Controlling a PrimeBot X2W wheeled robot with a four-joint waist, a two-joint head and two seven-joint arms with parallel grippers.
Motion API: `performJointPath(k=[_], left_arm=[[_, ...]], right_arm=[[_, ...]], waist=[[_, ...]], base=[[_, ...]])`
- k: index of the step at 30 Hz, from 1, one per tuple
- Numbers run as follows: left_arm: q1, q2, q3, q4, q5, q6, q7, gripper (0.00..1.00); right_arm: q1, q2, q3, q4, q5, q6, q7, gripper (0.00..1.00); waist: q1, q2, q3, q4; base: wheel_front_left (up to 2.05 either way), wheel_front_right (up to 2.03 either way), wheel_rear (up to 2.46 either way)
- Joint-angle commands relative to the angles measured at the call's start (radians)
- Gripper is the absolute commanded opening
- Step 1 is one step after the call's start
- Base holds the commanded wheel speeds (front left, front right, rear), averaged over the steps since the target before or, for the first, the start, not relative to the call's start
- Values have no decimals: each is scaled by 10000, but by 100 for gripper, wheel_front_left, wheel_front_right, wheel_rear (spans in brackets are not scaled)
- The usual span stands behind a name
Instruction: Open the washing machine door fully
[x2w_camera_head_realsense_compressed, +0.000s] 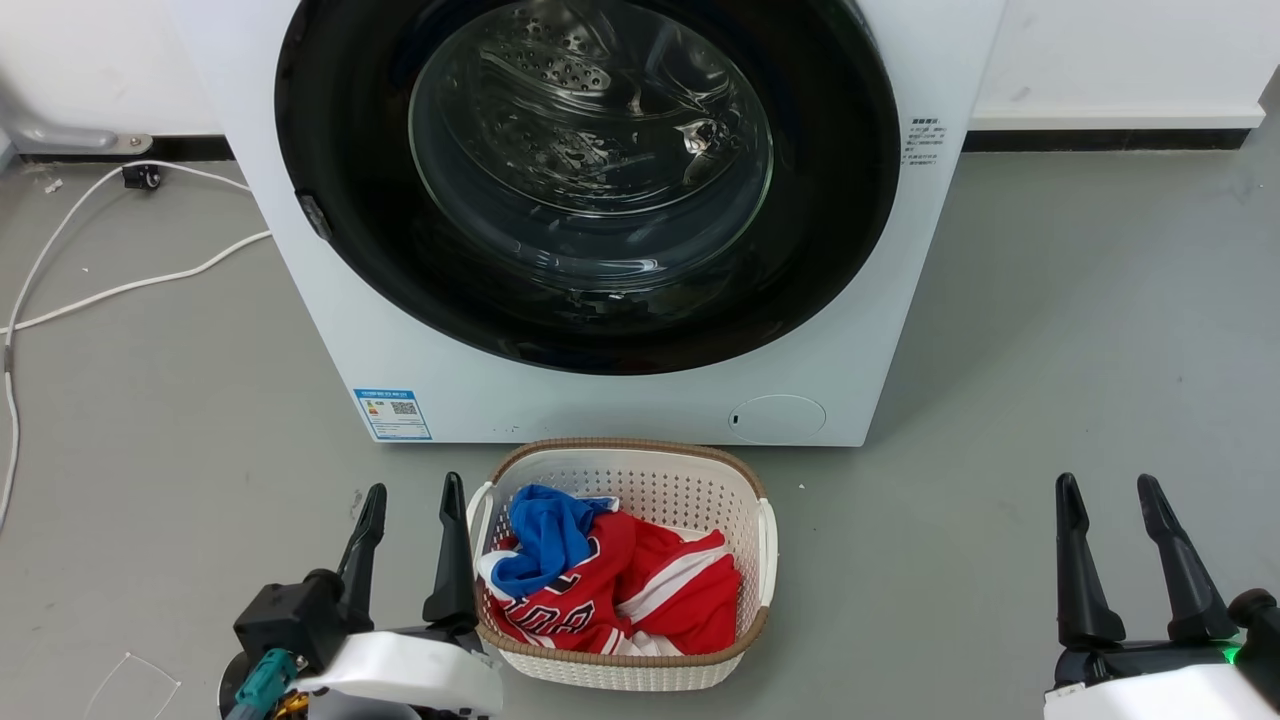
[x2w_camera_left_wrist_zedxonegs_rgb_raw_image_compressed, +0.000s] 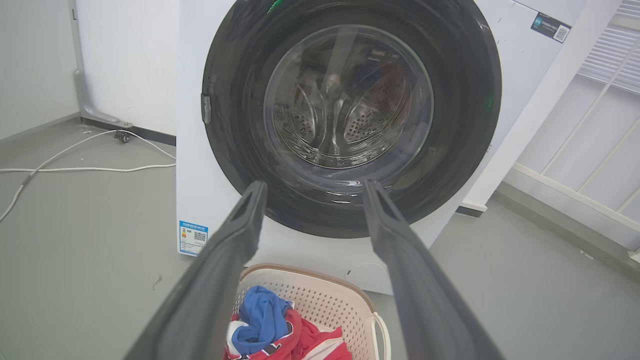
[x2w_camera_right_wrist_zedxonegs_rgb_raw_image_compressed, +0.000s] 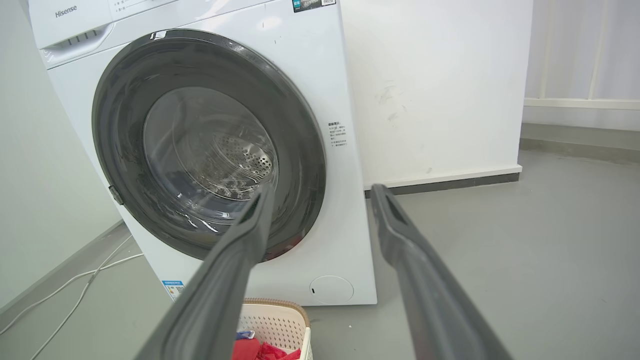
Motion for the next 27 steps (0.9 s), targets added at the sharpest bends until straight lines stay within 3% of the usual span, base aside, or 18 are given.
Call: performJointPath(k=[1,27], left_arm=[[45,11,-11,-86,153,40,-93,100],[306,10,-186,82,1503,167,-597,100]], right_arm=[[34,-16,8,-141,-153,22,-73,100],[520,-13,251,-405,-1478,13,-585,100]], waist=[[0,0,-1,0],[0,0,-12,28]], base=[[0,0,0],[0,0,0]])
